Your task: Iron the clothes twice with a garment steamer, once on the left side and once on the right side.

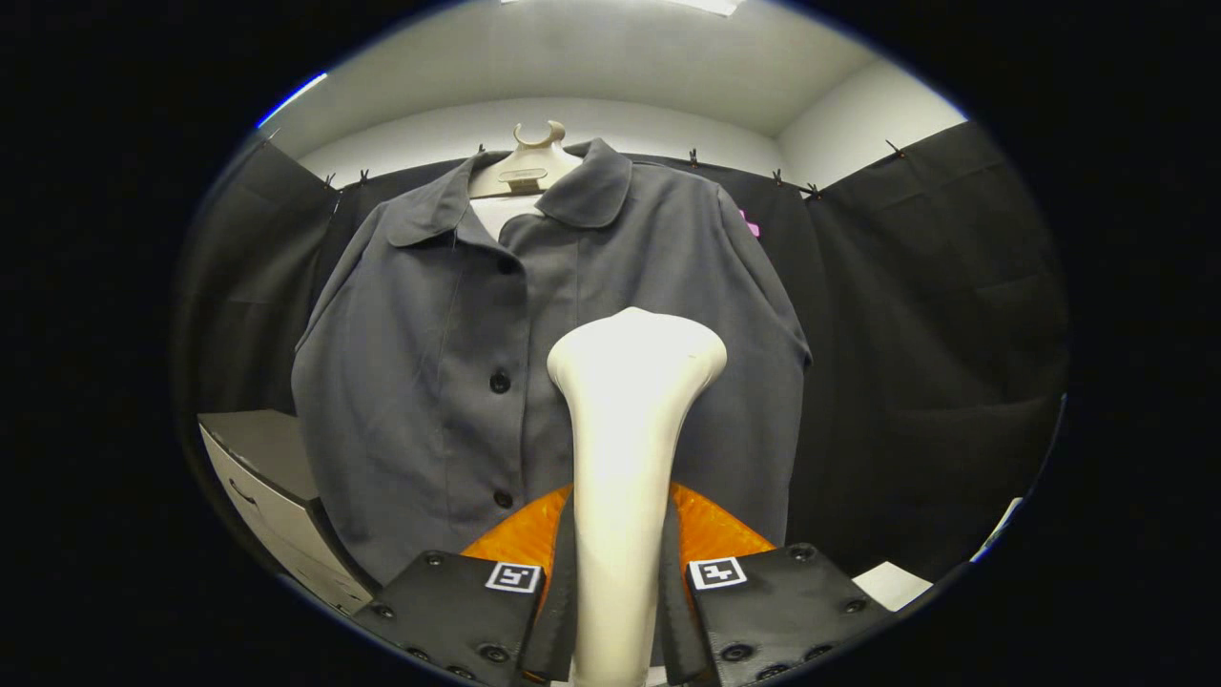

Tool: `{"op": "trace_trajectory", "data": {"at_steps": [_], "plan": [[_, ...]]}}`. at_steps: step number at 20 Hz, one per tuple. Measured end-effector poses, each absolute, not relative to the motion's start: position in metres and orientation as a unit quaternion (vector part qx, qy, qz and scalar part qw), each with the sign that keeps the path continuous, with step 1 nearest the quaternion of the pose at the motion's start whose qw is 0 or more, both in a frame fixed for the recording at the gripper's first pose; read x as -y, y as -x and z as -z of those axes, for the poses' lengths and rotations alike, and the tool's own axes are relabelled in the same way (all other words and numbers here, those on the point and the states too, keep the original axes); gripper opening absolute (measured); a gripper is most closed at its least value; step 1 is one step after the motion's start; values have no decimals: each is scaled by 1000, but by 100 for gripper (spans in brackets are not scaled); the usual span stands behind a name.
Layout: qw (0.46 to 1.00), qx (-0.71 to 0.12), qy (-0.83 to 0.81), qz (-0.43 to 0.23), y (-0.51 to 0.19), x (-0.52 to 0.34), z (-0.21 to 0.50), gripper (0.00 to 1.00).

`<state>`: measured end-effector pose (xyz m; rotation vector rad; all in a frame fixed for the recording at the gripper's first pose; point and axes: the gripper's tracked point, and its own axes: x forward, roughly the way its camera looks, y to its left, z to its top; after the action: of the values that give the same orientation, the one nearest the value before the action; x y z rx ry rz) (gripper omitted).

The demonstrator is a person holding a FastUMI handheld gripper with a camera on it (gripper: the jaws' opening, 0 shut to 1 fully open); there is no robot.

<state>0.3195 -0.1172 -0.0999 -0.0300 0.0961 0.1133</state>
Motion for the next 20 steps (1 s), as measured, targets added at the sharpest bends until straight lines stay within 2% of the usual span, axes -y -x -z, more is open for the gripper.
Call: {"op": "trace_trajectory", "data": {"at_steps": [20], "plan": [[989, -141, -12, -35, -272, 139, 203, 43]]}}
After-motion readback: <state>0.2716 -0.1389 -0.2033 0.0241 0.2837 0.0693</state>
